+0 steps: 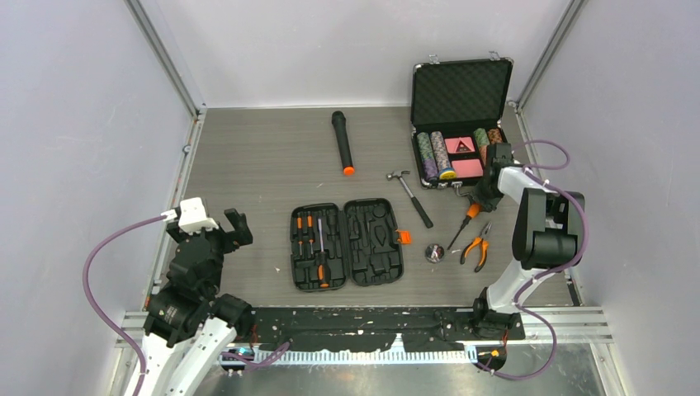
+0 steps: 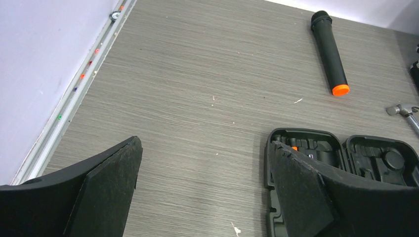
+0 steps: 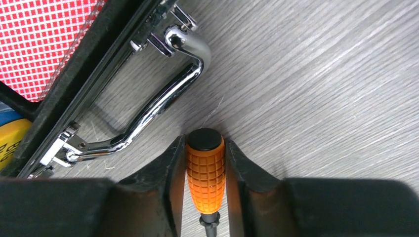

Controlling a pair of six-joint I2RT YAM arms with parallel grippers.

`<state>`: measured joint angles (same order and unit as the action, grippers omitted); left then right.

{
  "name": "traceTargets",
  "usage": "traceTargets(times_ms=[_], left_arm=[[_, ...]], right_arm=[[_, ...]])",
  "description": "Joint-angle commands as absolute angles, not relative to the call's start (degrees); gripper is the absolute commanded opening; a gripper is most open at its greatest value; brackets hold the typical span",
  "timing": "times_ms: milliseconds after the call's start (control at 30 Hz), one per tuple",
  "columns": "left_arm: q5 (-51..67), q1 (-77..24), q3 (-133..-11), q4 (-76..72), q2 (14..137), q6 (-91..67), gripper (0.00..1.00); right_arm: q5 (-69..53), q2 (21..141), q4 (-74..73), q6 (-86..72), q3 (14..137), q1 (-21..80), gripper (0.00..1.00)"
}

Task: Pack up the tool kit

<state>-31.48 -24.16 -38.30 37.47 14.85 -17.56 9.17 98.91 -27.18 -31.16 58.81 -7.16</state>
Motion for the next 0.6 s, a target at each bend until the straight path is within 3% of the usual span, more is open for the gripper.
traceTargets(times_ms=[0,100,233,567], left_arm=[[-31.7,-24.3,-38.0,34.7,14.7,-17.2,1.0],[-31.6,-24.3,-38.0,34.6,14.6,-17.2,1.0],[-31.6,-24.3,-38.0,34.6,14.6,-17.2,1.0],[-31.5,-24.3,-38.0,34.7,14.6,-17.2,1.0]], right_arm=[[6.1,95.7,-28.6,-30.7,57.2,-6.4,0.24],[7.1,92.2,-29.7,-28.9,58.8,-6.1,0.13],[9.1,86.9,-32.0,-25.4,62.7,-4.4,0.06],[9.2,84.8,-40.8,-20.7,78.9,13.3,0.06]])
